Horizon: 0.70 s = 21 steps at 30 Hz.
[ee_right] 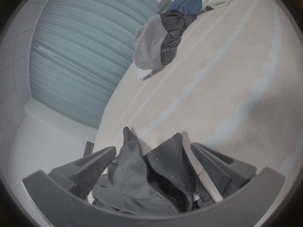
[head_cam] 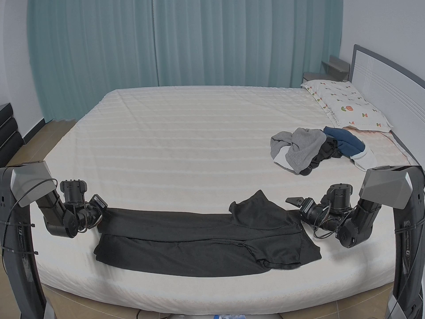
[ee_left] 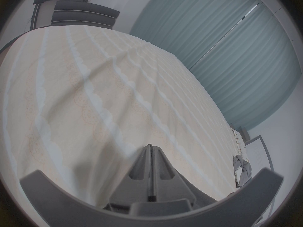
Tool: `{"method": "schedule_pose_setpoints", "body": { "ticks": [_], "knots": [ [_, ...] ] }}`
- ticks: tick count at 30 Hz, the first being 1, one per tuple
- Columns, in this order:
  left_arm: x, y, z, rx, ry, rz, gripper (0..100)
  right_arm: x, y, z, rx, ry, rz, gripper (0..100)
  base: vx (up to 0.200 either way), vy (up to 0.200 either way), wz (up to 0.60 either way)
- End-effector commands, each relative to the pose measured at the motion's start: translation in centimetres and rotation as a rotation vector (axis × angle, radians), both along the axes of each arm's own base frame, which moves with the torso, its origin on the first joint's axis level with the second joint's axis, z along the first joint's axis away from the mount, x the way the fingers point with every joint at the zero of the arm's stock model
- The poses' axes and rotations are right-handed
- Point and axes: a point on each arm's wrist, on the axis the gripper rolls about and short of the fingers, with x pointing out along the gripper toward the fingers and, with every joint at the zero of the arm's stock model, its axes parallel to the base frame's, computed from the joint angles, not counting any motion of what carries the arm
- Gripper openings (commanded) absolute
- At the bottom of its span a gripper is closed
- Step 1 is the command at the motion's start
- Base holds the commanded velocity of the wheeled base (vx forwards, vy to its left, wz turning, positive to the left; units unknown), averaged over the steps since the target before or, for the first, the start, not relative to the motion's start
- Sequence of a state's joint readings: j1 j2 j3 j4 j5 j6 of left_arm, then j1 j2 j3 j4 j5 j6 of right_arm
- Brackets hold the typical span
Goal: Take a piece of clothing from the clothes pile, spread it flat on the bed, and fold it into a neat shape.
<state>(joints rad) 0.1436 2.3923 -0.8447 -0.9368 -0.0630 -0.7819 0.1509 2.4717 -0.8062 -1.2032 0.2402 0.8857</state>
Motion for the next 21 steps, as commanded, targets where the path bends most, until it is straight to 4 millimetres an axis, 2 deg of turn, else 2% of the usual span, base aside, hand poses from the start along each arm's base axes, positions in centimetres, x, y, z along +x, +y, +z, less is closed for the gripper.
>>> {"method": "schedule_pose_setpoints", "body": {
  "ticks": [1,3,4,10,21],
  "knots": [
    [0.0,0.0,-0.1,-0.001,0.003,0.001,0,0.1,0.0,-0.3,-0.003,0.008,0.001,100,0.000,0.000,0.00],
    [0.0,0.0,-0.1,-0.001,0.003,0.001,0,0.1,0.1,-0.4,-0.011,0.008,0.005,100,0.000,0.000,0.00],
    [0.0,0.0,-0.1,0.000,0.001,0.001,0,0.1,0.1,-0.5,-0.015,0.008,0.007,0,0.000,0.000,0.00],
    [0.0,0.0,-0.1,-0.001,0.003,0.001,0,0.4,0.1,-0.8,-0.027,0.001,0.010,0,0.000,0.000,0.00],
    [-0.2,0.0,-0.2,0.002,0.008,0.000,0,1.4,-1.1,-0.3,-0.026,-0.037,-0.031,0,0.000,0.000,0.00]
  ]
}}
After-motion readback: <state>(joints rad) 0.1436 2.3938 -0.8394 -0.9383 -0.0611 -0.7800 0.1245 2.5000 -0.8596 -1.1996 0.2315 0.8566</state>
